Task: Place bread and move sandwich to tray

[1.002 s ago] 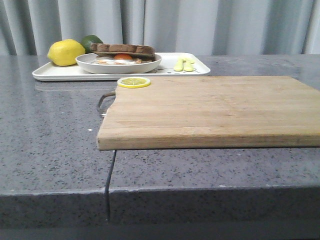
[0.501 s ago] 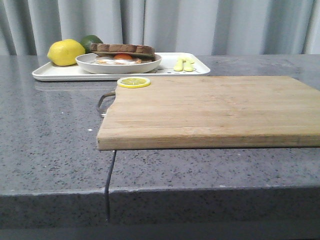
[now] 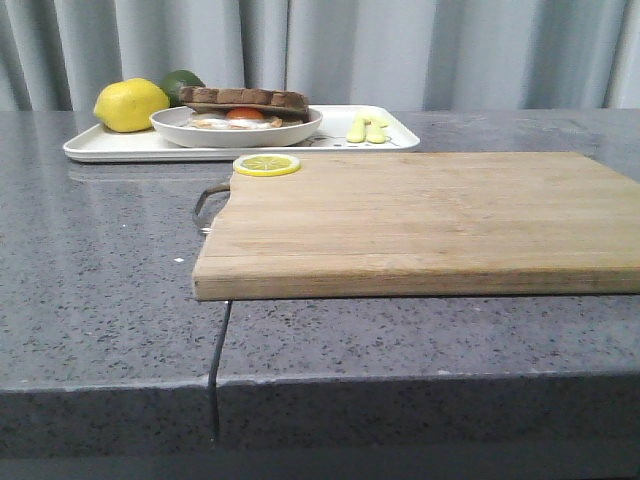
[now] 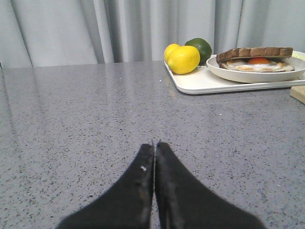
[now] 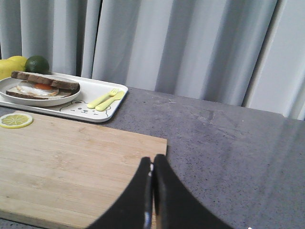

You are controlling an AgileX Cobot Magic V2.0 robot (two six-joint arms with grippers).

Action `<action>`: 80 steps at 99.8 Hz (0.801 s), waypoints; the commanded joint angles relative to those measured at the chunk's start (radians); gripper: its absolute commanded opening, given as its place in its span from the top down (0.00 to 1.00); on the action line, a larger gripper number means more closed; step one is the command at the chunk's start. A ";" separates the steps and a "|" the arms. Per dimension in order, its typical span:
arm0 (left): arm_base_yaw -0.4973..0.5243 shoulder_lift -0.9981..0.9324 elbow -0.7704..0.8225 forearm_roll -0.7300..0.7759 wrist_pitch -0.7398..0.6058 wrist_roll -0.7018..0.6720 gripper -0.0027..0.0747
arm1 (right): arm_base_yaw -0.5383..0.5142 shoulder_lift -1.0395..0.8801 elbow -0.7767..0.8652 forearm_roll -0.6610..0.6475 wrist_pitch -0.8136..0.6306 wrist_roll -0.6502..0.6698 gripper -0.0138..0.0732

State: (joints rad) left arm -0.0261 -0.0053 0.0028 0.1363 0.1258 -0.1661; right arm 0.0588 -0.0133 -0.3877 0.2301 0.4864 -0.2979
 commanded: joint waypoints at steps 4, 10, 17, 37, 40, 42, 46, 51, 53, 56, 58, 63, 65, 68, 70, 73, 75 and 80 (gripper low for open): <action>-0.008 -0.029 0.014 -0.010 -0.079 -0.009 0.99 | -0.008 -0.017 -0.022 0.008 -0.082 -0.008 0.92; -0.008 -0.029 0.014 -0.010 -0.079 -0.009 0.99 | -0.008 -0.017 -0.022 0.008 -0.082 -0.008 0.92; -0.008 -0.029 0.014 -0.010 -0.079 -0.009 0.99 | -0.008 -0.017 -0.022 0.008 -0.082 -0.008 0.92; -0.008 -0.029 0.014 -0.010 -0.079 -0.009 0.99 | -0.008 -0.017 -0.022 0.008 -0.082 -0.008 0.92; -0.008 -0.029 0.014 -0.010 -0.079 -0.009 0.99 | -0.008 -0.017 -0.022 0.008 -0.082 -0.008 0.92; -0.008 -0.029 0.014 -0.010 -0.079 -0.009 0.99 | -0.008 -0.017 -0.022 0.008 -0.082 -0.008 0.92; -0.008 -0.029 0.014 -0.010 -0.079 -0.009 0.99 | -0.008 -0.017 -0.022 0.008 -0.082 -0.008 0.92; -0.008 -0.029 0.014 -0.010 -0.079 -0.009 0.99 | -0.008 -0.017 -0.022 0.008 -0.082 -0.008 0.92; -0.008 -0.029 0.014 -0.010 -0.079 -0.009 0.99 | -0.008 -0.017 -0.021 0.008 -0.082 -0.008 0.92; -0.008 -0.029 0.014 -0.010 -0.079 -0.009 0.99 | -0.008 -0.017 -0.021 0.008 -0.082 -0.008 0.92; -0.008 -0.029 0.014 -0.010 -0.079 -0.009 0.99 | -0.008 -0.017 -0.020 0.008 -0.082 -0.008 0.92; -0.008 -0.029 0.014 -0.010 -0.079 -0.009 0.99 | -0.008 -0.017 -0.017 0.008 -0.082 -0.008 0.92; -0.008 -0.029 0.014 -0.010 -0.079 -0.009 0.99 | -0.008 -0.017 -0.013 0.009 -0.085 -0.008 0.92; -0.008 -0.029 0.014 -0.010 -0.079 -0.009 0.99 | -0.008 -0.017 -0.006 0.009 -0.091 -0.008 0.92; -0.008 -0.029 0.014 -0.010 -0.079 -0.009 0.99 | -0.008 -0.017 0.002 0.009 -0.096 -0.008 0.92; -0.008 -0.029 0.014 -0.010 -0.079 -0.009 0.99 | -0.008 -0.017 0.017 0.009 -0.114 -0.008 0.92; -0.008 -0.029 0.014 -0.010 -0.079 -0.009 0.99 | -0.008 -0.017 0.030 0.005 -0.130 -0.008 0.92; -0.008 -0.029 0.014 -0.010 -0.079 -0.009 0.99 | -0.008 -0.017 0.068 -0.014 -0.169 0.002 0.92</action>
State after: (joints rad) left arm -0.0261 -0.0053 0.0028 0.1349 0.1258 -0.1661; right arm 0.0588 -0.0133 -0.3408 0.2301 0.4482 -0.2979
